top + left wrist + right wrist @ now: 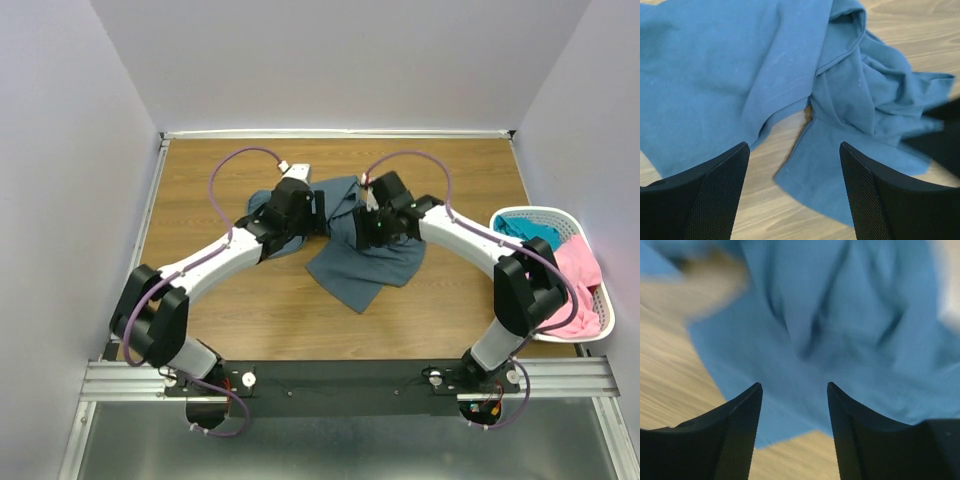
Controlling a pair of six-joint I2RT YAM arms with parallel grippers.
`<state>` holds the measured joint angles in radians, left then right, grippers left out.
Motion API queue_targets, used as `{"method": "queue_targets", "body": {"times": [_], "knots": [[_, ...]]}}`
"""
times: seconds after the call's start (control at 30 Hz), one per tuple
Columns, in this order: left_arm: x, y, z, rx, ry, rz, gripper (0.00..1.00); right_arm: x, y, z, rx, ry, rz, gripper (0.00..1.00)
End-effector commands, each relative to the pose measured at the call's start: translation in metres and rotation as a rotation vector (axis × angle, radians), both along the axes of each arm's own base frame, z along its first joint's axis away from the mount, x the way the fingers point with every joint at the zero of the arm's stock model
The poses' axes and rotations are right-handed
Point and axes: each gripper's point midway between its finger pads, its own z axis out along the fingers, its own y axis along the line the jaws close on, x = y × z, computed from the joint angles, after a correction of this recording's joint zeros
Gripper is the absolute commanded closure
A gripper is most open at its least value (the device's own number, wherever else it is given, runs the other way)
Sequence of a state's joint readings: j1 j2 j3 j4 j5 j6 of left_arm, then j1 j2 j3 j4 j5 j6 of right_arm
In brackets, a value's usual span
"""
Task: Fold and stack the t-shirts
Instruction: Flatten the tshirt out
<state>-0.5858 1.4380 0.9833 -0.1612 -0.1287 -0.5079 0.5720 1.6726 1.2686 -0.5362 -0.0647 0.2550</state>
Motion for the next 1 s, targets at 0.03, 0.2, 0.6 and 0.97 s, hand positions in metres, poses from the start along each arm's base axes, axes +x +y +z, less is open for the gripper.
{"method": "queue_targets", "body": {"times": [0.03, 0.2, 0.6, 0.97], "knots": [[0.029, -0.003, 0.003, 0.168, -0.077, 0.082, 0.18, -0.043, -0.018, -0.048, -0.072, 0.12, -0.046, 0.36], [0.053, -0.022, -0.009, 0.276, -0.083, 0.079, 0.18, -0.07, -0.036, -0.075, -0.112, 0.187, -0.071, 0.36], [0.069, -0.022, -0.054, 0.42, -0.032, 0.089, 0.25, -0.083, -0.06, -0.097, -0.203, 0.21, -0.107, 0.36], [0.057, -0.013, -0.054, 0.439, -0.02, 0.11, 1.0, -0.084, -0.073, -0.103, -0.237, 0.216, -0.142, 0.36]]}}
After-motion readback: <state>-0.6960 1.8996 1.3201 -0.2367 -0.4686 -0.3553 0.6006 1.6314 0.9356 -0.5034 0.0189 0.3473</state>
